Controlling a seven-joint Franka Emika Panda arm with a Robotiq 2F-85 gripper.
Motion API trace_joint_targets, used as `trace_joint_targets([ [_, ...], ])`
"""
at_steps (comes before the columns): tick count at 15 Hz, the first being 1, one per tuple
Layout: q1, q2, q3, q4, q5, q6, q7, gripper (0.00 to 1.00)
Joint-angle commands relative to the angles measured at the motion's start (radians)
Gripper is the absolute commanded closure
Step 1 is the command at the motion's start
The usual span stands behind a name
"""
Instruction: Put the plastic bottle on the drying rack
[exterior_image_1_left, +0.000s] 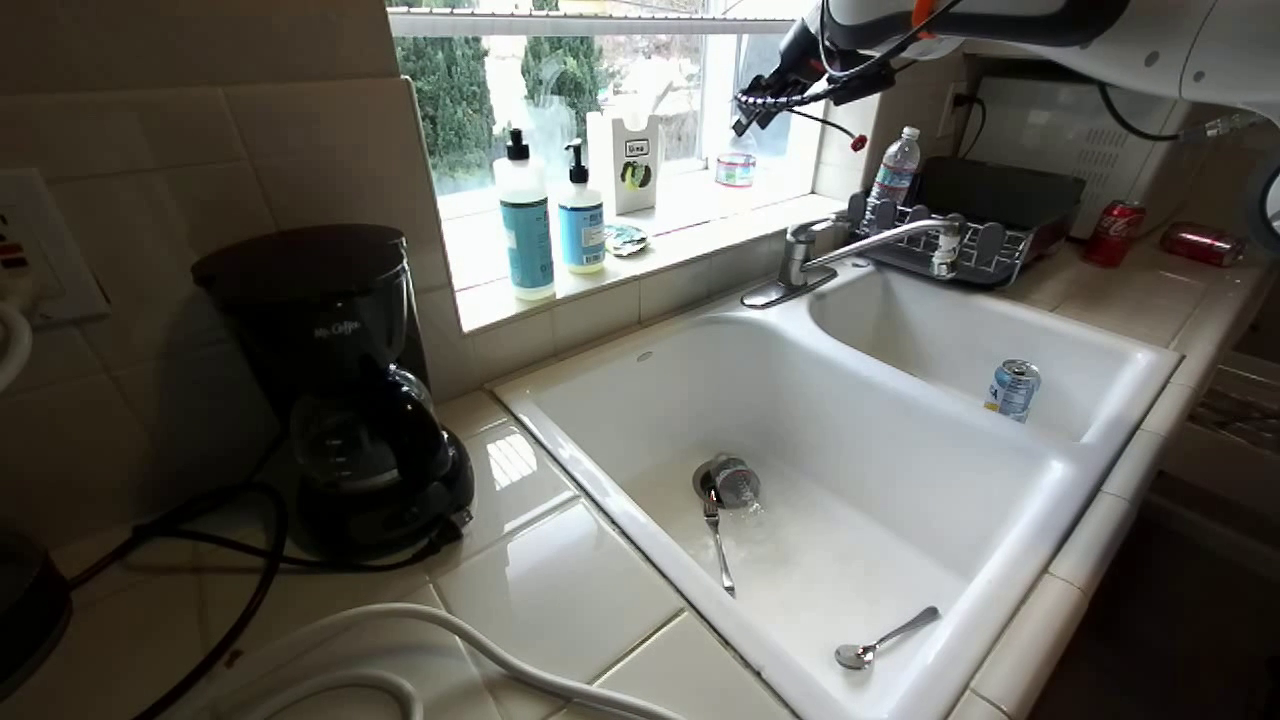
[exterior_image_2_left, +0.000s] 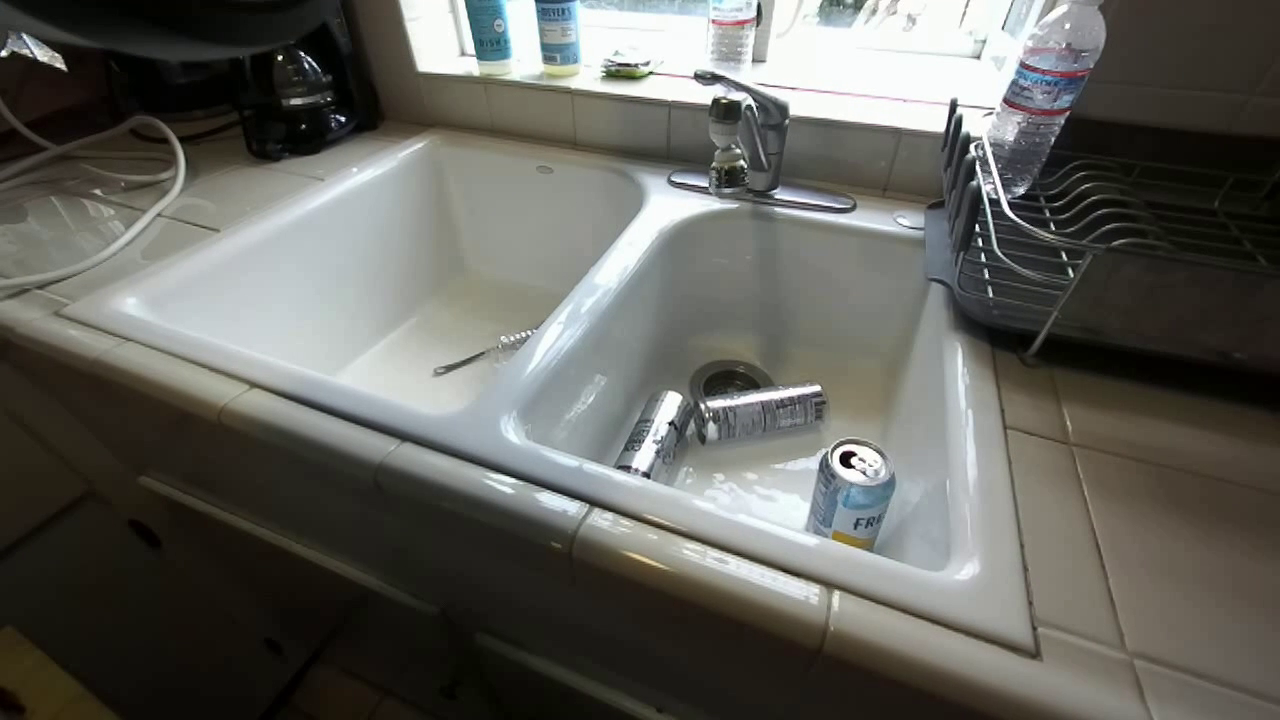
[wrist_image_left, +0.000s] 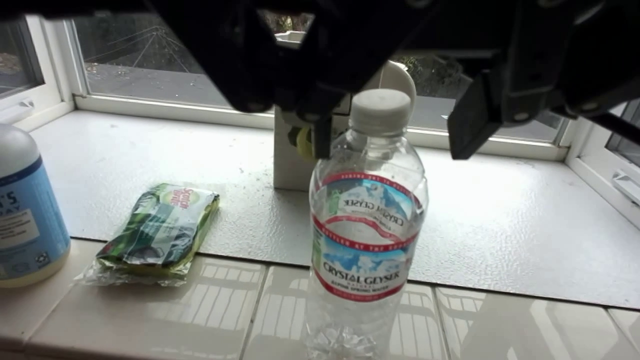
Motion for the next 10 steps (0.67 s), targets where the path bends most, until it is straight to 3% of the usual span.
trace_joint_targets([
  [1,0.000,0.038,0.006,0.056,0.005,0.030,-0.004,0.36],
  [5,-0.004,0.051,0.019,0.073,0.014,0.030,-0.017,0.51],
  [6,-0.004,0.055,0.021,0.077,0.013,0.029,-0.017,0.67],
  [8,-0.005,0.061,0.024,0.080,0.011,0.028,-0.018,0.88],
  [9,-0.005,0.064,0.026,0.082,0.011,0.028,-0.019,0.94],
  [10,-0.005,0.065,0.028,0.084,0.012,0.027,-0.020,0.92],
])
